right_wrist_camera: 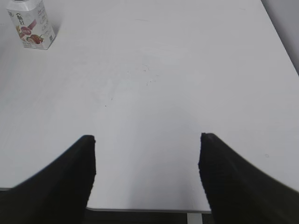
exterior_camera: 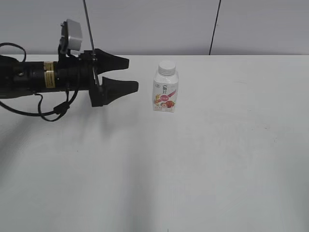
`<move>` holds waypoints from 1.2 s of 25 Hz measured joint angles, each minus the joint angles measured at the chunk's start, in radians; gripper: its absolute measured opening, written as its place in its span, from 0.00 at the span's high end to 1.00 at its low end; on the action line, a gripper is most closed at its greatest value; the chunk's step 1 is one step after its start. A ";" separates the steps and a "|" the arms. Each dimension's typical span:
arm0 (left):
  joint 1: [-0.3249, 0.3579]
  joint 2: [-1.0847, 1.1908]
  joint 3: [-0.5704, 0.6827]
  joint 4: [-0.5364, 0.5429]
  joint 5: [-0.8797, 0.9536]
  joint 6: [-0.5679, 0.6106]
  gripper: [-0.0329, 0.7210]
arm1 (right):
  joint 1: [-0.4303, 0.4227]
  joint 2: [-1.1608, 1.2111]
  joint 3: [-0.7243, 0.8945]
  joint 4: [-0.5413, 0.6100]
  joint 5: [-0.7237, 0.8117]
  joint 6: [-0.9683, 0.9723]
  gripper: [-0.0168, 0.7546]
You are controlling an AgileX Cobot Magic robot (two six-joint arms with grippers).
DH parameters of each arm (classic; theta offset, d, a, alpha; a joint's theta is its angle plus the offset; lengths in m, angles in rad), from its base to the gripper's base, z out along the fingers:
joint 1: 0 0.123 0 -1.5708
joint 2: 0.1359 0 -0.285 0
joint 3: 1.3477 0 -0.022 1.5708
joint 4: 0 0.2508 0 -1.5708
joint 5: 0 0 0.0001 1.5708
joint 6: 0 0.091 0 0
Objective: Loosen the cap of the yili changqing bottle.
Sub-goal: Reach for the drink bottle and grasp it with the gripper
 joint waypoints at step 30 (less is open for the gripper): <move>-0.077 0.478 -0.674 0.170 -0.028 -0.335 0.17 | 0.000 0.000 0.000 0.000 0.000 0.000 0.27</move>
